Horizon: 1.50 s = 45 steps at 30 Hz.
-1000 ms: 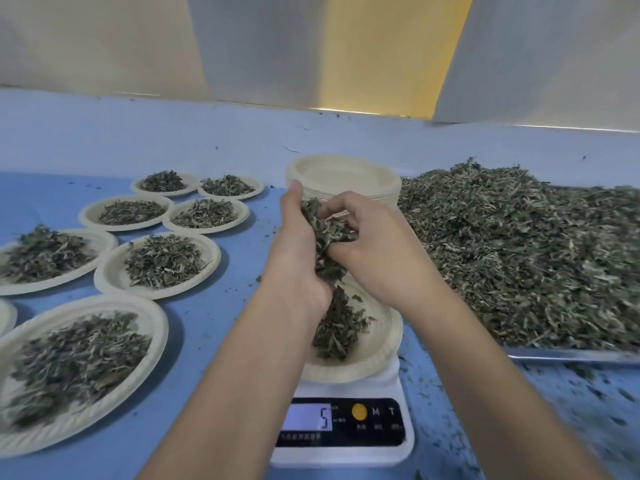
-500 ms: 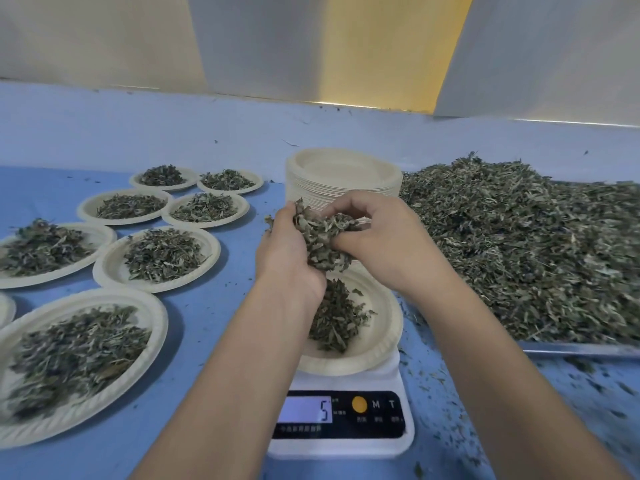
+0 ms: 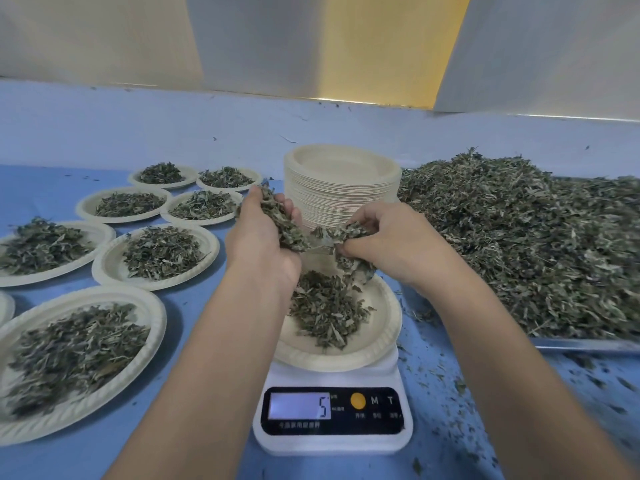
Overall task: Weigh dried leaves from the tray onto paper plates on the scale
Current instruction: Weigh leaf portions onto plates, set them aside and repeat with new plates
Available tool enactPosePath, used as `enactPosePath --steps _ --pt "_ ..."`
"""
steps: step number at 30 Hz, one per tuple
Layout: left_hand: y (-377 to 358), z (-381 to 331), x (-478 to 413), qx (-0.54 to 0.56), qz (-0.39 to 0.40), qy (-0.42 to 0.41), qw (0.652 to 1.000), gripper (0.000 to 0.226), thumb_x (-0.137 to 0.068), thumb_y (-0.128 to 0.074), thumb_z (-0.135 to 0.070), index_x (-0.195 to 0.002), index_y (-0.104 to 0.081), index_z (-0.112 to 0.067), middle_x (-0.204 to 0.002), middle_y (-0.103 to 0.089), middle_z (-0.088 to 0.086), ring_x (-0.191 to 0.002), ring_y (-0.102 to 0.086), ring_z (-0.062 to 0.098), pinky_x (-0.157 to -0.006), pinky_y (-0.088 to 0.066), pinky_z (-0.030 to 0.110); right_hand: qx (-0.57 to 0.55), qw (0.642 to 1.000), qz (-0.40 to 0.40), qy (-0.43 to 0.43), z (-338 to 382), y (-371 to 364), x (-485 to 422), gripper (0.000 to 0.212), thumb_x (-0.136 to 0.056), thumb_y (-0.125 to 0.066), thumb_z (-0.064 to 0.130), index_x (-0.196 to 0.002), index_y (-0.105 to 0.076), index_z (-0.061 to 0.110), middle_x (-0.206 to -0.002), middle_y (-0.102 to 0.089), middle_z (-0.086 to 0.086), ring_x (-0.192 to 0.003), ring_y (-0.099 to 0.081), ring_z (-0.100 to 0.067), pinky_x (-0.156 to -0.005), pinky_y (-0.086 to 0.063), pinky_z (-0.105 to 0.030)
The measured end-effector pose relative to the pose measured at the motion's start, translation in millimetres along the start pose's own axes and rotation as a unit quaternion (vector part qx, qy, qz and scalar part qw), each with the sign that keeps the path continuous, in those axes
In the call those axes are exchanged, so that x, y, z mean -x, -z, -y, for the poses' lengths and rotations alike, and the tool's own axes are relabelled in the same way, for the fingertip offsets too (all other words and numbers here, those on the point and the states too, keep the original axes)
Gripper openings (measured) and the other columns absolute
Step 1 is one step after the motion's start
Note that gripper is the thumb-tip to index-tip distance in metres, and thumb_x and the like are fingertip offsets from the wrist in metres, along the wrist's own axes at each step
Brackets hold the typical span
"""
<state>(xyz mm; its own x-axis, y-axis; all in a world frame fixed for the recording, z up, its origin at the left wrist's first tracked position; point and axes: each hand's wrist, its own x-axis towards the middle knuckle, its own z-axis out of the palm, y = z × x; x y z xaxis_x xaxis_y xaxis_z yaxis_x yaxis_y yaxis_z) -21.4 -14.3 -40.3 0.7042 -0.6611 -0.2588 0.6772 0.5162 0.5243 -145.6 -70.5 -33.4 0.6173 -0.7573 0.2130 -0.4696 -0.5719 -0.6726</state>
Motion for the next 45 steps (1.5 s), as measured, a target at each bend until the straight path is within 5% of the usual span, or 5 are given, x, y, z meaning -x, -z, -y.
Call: enactPosePath --steps 4,19,24,29,45 --pt "-1 -3 2 0.017 0.008 0.0 1.0 0.029 -0.098 -0.048 -0.027 -0.076 -0.053 -0.009 -0.048 -0.053 -0.001 -0.038 -0.05 0.008 -0.042 -0.045 0.016 0.07 0.997 0.045 0.003 4 -4 3 0.019 -0.079 -0.073 0.032 -0.09 -0.069 0.016 -0.082 -0.064 0.001 -0.078 -0.057 -0.016 -0.063 -0.044 -0.027" --pt "0 -7 3 0.014 0.017 0.011 1.0 0.032 -0.098 -0.046 -0.03 -0.075 -0.053 -0.009 -0.044 -0.053 -0.002 -0.034 -0.049 0.008 -0.041 -0.045 0.014 0.046 0.998 0.037 0.006 9 -6 4 0.044 -0.089 -0.06 0.036 -0.058 -0.053 0.006 -0.047 -0.041 0.0 -0.04 -0.037 -0.007 -0.041 -0.029 -0.022" --pt "0 -8 4 0.014 0.017 0.016 1.0 0.033 -0.098 -0.046 -0.031 -0.073 -0.052 -0.009 -0.042 -0.052 -0.002 -0.033 -0.048 0.008 -0.041 -0.045 0.013 -0.053 0.998 -0.002 0.03 9 -5 3 0.027 -0.089 -0.061 0.031 -0.086 -0.074 0.008 -0.09 -0.069 -0.021 -0.088 -0.063 -0.034 -0.083 -0.049 -0.046" --pt "0 -8 3 0.009 0.014 0.011 1.0 0.031 -0.098 -0.046 -0.029 -0.075 -0.052 -0.01 -0.047 -0.052 -0.002 -0.036 -0.049 0.008 -0.041 -0.044 0.014 -0.059 0.998 -0.005 0.038 9 -6 3 0.033 -0.088 -0.062 0.031 -0.086 -0.069 -0.002 -0.063 -0.053 -0.009 -0.046 -0.036 -0.009 -0.049 -0.031 -0.027" --pt "0 -3 7 -0.02 0.033 0.044 0.998 0.033 -0.099 -0.043 -0.023 -0.07 -0.049 -0.009 -0.052 -0.049 0.0 -0.043 -0.047 0.008 -0.047 -0.043 0.017 -0.048 0.992 -0.076 0.082 14 -14 4 0.041 -0.091 -0.061 0.028 -0.065 -0.05 -0.001 -0.053 -0.036 -0.001 -0.047 -0.027 -0.008 -0.049 -0.02 -0.027"
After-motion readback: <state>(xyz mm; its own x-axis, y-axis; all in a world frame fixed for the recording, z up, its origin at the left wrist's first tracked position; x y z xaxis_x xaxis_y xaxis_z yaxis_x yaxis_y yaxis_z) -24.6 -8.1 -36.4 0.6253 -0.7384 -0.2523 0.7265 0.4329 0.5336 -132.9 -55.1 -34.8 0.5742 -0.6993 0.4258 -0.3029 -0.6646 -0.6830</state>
